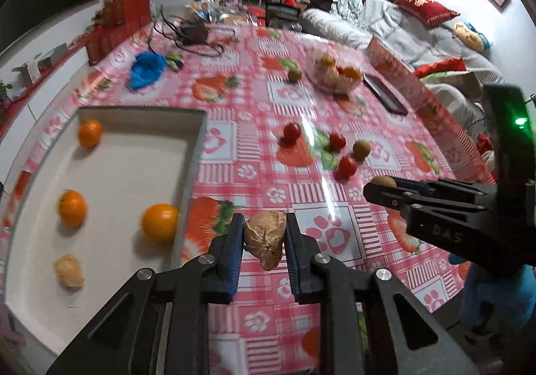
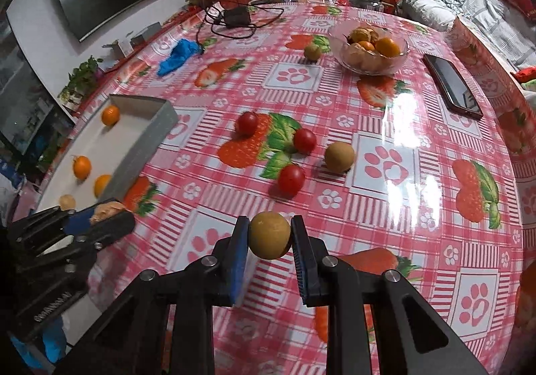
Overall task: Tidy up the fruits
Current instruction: 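Carry both fruits over the white tray and open both tools to drop them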
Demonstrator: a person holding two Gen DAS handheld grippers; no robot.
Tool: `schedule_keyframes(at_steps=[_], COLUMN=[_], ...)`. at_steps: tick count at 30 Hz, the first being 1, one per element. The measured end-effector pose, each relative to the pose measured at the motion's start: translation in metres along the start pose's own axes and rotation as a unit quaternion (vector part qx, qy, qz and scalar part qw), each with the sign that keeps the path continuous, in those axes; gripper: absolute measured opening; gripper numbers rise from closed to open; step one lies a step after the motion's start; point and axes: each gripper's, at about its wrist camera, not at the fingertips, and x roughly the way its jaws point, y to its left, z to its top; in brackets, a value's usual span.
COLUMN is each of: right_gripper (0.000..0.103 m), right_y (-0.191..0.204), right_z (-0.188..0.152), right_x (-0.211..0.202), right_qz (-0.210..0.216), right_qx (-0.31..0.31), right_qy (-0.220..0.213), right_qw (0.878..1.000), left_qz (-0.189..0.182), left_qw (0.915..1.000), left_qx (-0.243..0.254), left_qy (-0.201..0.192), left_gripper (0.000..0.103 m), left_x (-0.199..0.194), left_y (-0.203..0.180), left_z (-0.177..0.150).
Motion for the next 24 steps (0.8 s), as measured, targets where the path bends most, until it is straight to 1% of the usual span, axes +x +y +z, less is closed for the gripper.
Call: schedule_keyframes(at_steps=[6, 13, 16, 19, 22, 24], right_gripper=[0.026, 0.026, 0.026, 0.026, 0.026, 0.026], right_y=[0.031, 0.076, 0.097, 0.121, 0.144, 0.157], right_z=[0.007, 0.022, 0.029, 0.034, 0.037, 0.036], right_x=[-0.007, -0.016, -0.015, -0.01, -0.003, 0.003], right_qz=[0.014, 0.04, 0.056, 0.07, 0.078, 0.084], right_qx=[-0.025, -0.059, -0.073, -0.087, -0.104, -0.115], right_qy=[-0.003, -0.006, -0.002, 0.005, 0.013, 0.021], right_qw=[1.0, 0.997, 0.996, 0.994, 0.991, 0.99], left_qz=[0.023, 0.07, 0.087, 0.095, 0.102, 0.096], left_qw=[0.9995, 0.9958, 0.9938, 0.9928, 0.9924, 0.993], left_qx=[-0.018, -0.032, -0.036, -0.047, -0.053, -0.06], left_qy=[-0.016, -0.05, -0.059, -0.055, -0.046, -0.033], left_gripper=[0.025, 0.026, 0.026, 0.026, 0.026, 0.026], left_x=[-0.028, -0.068, -0.078, -0.078, -0.069, -0.061], left_y=[0.036, 0.091, 0.109, 0.124, 0.132, 0.136], left_z=[0.0, 0.013, 0.014, 0.01, -0.001, -0.01])
